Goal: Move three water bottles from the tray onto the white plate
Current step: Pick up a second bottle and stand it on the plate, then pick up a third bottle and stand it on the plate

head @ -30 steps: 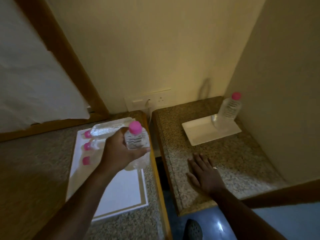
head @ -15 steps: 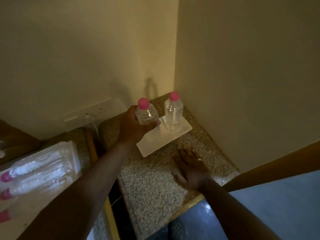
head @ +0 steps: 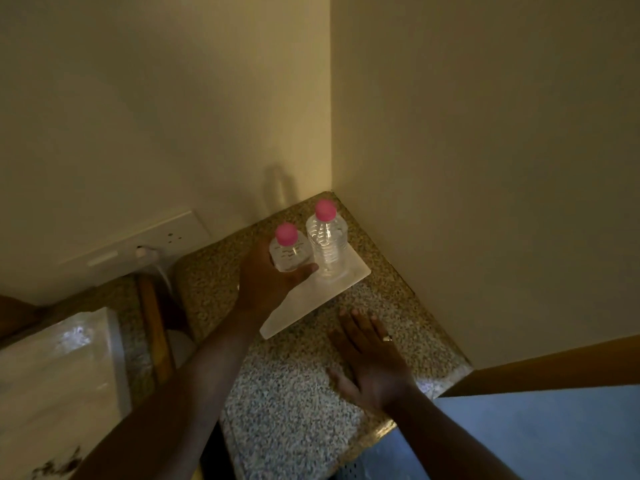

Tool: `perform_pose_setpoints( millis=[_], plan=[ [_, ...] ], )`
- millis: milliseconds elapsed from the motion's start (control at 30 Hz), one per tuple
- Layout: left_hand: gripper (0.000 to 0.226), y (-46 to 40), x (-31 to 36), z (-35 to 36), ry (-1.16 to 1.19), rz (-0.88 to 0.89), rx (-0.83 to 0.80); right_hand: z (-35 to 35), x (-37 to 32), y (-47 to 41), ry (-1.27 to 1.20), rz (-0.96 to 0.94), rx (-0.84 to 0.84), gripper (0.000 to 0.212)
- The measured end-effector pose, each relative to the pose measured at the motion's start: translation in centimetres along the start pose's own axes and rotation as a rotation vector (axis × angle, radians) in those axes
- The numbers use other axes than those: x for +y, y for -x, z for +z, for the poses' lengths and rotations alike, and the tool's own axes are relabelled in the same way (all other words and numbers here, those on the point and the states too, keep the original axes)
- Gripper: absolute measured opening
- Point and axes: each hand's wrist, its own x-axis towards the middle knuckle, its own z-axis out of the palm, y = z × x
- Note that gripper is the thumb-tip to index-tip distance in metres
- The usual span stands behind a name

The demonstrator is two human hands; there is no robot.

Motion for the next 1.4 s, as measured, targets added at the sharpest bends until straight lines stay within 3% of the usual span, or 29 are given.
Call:
perform_pose_setpoints(
  millis=[633,733,800,900,1000,1167,1400],
  plan=[
    [0.081,1.5,-1.4,-2.5,0.068,0.060,-0.075,-0.6,-0.2,-0.1,0.033,0.009,-0.043,0.069],
    [0.089,4.3,-2.5,-5.2,-0.098,-0.015,-0.008,-1.0,-0.8,-0.2,0.062,0.008,-0.063,0.070],
    [0.084,6.4,-3.9,-7.8,-0.203,0.069,0.029,-1.2,-1.2,-0.2,0.069,0.017,-0.095,0.069],
    [0.098,10.9,-6.2,-13.2,-0.329,0.008,-0.005,-0.8,-3.9,-0.7,0.036,-0.045,-0.120,0.061],
    [0.105,15.5,-9.4,-18.2,-0.547,0.082,-0.023,-0.1,-8.5,-1.5,0.014,-0.161,-0.145,0.058],
    [0.095,19.0,-13.2,-24.6,-0.722,0.049,0.079,1.2,-13.1,-1.8,0.017,-0.231,-0.171,0.058],
    [0.080,17.7,-15.0,-28.5,-0.816,-0.024,-0.050,1.6,-14.2,-1.9,0.064,-0.196,-0.181,0.069]
  ],
)
